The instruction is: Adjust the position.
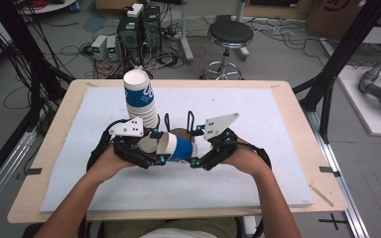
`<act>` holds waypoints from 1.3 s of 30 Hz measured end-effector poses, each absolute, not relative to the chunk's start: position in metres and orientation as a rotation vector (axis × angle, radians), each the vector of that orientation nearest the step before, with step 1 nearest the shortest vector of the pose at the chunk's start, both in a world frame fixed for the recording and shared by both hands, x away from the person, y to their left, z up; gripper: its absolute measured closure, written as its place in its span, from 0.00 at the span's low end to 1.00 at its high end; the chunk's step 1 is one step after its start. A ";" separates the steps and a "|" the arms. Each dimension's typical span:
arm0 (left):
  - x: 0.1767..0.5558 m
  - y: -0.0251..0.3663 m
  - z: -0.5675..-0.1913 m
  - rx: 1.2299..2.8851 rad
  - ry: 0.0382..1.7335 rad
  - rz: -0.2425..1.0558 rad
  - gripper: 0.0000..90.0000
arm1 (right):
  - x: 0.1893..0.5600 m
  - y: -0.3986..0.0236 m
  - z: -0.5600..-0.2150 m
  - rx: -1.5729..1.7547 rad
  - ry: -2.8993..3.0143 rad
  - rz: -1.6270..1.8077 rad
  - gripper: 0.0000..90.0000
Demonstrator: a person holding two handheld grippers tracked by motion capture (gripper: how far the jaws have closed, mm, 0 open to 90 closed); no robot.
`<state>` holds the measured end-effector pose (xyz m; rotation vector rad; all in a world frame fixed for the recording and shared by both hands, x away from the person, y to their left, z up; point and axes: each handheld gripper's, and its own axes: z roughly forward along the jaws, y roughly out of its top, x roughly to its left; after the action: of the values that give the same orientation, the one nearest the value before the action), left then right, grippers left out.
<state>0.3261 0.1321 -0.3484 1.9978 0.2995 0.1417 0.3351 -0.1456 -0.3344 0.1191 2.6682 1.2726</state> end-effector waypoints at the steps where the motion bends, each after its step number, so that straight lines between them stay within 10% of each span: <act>1: 0.326 0.131 -0.349 2.013 0.297 0.138 0.26 | 0.334 -0.142 -0.336 0.108 2.683 1.251 0.18; 19: 0.321 0.125 -0.347 2.007 0.212 0.082 0.26 | 0.336 -0.131 -0.349 0.039 2.832 1.266 0.33; 39: 0.329 0.145 -0.351 1.600 0.317 0.052 0.19 | 0.349 -0.161 -0.344 0.168 2.599 1.759 0.32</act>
<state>0.3287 0.1453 -0.3515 1.6003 0.3173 0.0524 0.3487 -0.1609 -0.3445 0.1680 2.5991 1.7588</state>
